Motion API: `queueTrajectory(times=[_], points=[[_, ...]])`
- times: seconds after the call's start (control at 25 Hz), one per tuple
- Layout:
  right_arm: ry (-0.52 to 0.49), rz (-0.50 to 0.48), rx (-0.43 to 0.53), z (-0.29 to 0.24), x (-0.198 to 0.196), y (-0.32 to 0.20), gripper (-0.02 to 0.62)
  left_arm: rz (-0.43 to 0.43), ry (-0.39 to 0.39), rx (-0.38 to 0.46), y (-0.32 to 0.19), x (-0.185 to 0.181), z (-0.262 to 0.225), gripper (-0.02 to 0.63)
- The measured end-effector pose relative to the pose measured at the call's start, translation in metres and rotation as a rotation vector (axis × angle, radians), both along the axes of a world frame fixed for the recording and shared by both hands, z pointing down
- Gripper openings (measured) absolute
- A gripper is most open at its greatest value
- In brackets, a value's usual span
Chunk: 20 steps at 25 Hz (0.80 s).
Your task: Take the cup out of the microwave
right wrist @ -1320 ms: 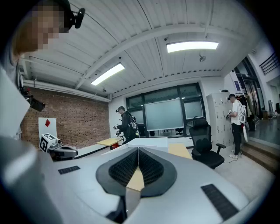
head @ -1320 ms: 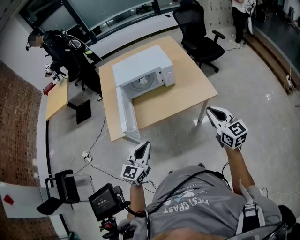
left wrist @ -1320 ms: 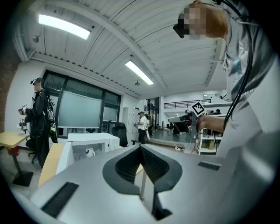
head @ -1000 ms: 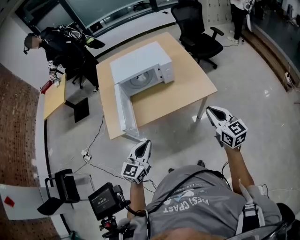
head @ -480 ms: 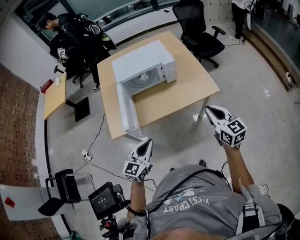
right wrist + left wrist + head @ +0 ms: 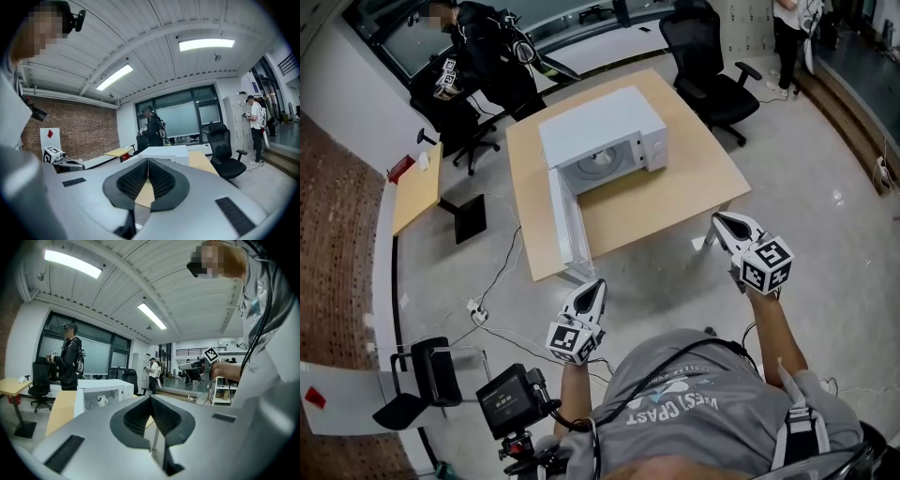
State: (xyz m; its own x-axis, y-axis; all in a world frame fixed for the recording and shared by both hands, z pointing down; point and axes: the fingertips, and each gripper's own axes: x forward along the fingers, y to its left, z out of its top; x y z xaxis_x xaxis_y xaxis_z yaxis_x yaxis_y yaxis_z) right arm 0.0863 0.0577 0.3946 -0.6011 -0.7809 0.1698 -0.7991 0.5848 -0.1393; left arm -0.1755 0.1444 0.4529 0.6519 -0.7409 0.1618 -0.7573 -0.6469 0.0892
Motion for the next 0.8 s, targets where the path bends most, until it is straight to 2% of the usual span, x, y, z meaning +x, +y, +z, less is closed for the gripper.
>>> queueTrajectory(times=[0.28,0.52,0.68,0.8], points=[[-0.008,-0.011,0.024,-0.010,-0.030,-0.014,0.012,-0.014,-0.002,0.016,-0.003,-0.029,-0.007,0.043],[0.009,-0.040,0.031,-0.008,-0.057,-0.019,0.012,-0.015,-0.006,0.005,-0.001,-0.051,0.009,0.043],[0.041,-0.056,-0.002,-0.003,-0.056,-0.029,0.012,-0.059,0.012,-0.025,-0.004,-0.061,0.019,0.043],[0.041,-0.073,-0.014,-0.002,-0.057,-0.060,0.012,-0.103,0.017,-0.024,-0.020,-0.065,0.015,0.043]])
